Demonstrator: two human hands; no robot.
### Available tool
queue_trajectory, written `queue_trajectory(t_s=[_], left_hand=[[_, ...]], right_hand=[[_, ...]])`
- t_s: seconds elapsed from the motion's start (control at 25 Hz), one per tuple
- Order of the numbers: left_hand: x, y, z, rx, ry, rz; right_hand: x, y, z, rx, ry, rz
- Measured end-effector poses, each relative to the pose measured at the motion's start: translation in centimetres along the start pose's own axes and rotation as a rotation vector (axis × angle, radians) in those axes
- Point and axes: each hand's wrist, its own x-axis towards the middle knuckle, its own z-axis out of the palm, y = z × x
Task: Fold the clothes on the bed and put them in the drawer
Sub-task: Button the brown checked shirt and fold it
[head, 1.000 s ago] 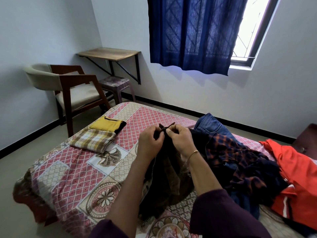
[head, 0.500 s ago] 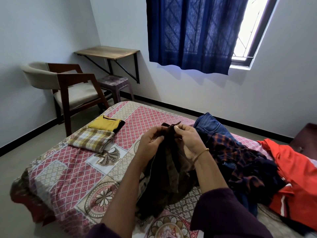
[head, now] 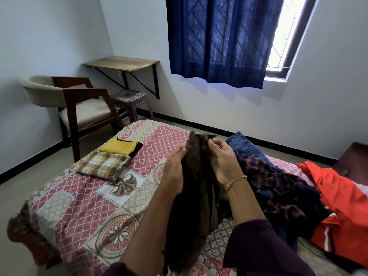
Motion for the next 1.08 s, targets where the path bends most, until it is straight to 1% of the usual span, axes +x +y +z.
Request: queue_trajectory(t_s=[0.12,0.24,0.32,0.36,0.4,0.44,0.48,0.52,0.56,0.6,0.64,0.72,0.84,0.96,1.08], left_hand=[[0.1,0.5,0.1,-0.122,-0.004,-0.015],[-0.3,1.0,0.4,-0.096,0.039,0.064],[-0.1,1.5,0.1,-0.054,0.100,0.168],[0.0,1.7,-0.3,0.018,0.133,0.234],[0.3,1.8,-0.9,0.184,0.186,0.325],[0.6,1.9,-1.7,0.457,0.262,0.449],[0.9,1.8,-2.5,0.775,0.351,0.602],[1.1,1.6,-3.3,1.045,0.429,0.764],[1.3,1.2,-3.8,1.223,0.473,0.897],[1.4,0.7,-4.2,1.326,0.465,0.963],[1.3,0.3,-4.4,1.365,0.429,0.978],[0.9,-0.6,-4.3,1.362,0.335,0.916],[0.5,-1.5,-3.6,1.242,0.275,0.757],[0.5,-1.6,-2.8,1.114,0.211,0.712],[0.5,-1.6,-2.8,1.065,0.012,0.654]], right_hand=[[-0.6,1.0,-0.3,-0.094,-0.133,0.047],[-0.4,1.8,-1.1,-0.188,-0.213,0.068],[-0.2,2.3,-1.4,-0.273,-0.201,0.085],[-0.1,2.5,-1.5,-0.304,-0.156,0.093],[-0.1,2.5,-1.6,-0.336,-0.092,0.091],[-0.1,2.4,-1.6,-0.370,-0.027,0.083],[-0.2,2.1,-1.6,-0.400,0.021,0.072],[-0.2,1.9,-1.6,-0.412,0.048,0.064],[-0.3,1.6,-1.5,-0.400,0.054,0.056],[-0.3,1.4,-1.4,-0.369,0.048,0.046],[-0.3,1.1,-1.2,-0.329,0.042,0.036],[-0.3,0.8,-0.8,-0.236,0.012,0.026],[-0.3,0.6,-0.4,-0.105,-0.108,0.080],[-0.3,0.7,-0.7,-0.078,-0.164,0.119],[-0.2,0.5,-1.0,-0.092,-0.156,0.117]])
